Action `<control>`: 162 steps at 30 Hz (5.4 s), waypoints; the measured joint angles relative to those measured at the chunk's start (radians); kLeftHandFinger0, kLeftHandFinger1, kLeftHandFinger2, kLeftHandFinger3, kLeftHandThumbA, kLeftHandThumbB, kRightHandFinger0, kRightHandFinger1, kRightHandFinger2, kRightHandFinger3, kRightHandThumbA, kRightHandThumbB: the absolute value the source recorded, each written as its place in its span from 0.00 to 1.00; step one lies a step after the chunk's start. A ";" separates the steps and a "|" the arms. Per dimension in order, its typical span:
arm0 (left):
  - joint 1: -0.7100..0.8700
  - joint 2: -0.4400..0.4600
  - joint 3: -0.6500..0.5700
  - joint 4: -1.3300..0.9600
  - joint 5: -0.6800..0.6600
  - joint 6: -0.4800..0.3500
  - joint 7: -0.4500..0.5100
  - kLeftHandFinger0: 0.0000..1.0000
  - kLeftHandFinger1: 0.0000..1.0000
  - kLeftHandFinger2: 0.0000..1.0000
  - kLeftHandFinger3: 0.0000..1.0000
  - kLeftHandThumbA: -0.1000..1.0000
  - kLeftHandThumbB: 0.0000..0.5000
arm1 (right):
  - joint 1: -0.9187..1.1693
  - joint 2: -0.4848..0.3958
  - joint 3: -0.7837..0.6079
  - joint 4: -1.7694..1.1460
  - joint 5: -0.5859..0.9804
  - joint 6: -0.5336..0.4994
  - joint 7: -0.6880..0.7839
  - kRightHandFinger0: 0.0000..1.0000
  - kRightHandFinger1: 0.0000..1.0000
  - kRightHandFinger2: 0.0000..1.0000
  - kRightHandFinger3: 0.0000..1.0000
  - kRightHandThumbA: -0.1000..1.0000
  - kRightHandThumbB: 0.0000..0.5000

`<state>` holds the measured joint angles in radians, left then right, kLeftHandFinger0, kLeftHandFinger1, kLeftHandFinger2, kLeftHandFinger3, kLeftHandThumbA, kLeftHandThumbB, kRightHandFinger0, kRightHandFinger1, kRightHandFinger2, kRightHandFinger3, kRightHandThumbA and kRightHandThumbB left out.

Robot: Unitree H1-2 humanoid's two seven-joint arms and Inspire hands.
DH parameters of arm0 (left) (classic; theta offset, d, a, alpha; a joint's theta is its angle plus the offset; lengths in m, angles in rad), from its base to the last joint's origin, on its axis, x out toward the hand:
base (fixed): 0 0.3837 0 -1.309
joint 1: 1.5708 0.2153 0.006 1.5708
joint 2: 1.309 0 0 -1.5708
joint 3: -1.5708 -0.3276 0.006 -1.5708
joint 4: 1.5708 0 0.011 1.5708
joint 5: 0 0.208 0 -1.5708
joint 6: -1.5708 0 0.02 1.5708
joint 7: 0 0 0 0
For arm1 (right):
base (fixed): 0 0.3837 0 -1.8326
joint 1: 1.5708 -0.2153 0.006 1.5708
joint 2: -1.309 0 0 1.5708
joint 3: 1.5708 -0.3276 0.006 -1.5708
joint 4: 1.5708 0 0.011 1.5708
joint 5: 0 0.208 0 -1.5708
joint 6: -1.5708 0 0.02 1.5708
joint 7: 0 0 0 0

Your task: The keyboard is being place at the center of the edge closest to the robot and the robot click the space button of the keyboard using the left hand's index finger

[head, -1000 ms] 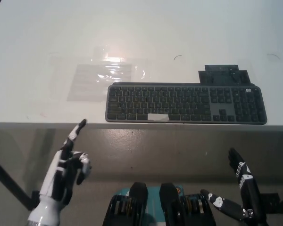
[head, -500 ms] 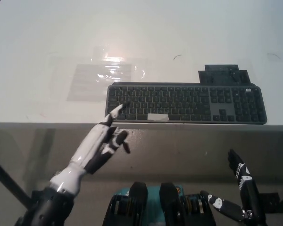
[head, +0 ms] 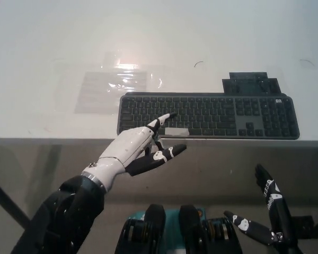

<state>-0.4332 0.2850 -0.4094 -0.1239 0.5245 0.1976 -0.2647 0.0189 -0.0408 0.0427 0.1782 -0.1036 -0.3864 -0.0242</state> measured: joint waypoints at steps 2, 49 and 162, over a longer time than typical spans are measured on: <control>-0.002 0.000 -0.004 0.019 0.010 0.013 -0.012 0.00 0.25 0.43 1.00 1.00 0.58 | -0.004 0.000 0.001 0.000 -0.001 0.000 0.000 1.00 1.00 1.00 1.00 1.00 0.51; -0.151 -0.045 -0.047 0.278 0.058 0.081 -0.118 0.14 0.39 0.37 1.00 1.00 0.66 | -0.028 -0.002 0.004 0.001 -0.039 0.000 0.000 1.00 1.00 1.00 1.00 1.00 0.58; 0.598 -0.112 0.340 0.136 -0.300 -0.500 0.092 1.00 1.00 1.00 1.00 1.00 0.61 | 0.044 -0.026 0.092 0.035 -0.062 -0.023 -0.004 1.00 1.00 1.00 1.00 1.00 0.58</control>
<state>0.1647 0.1729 -0.0698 0.0126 0.2246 -0.3024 -0.1730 0.0633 -0.0671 0.1349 0.2135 -0.1657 -0.4091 -0.0283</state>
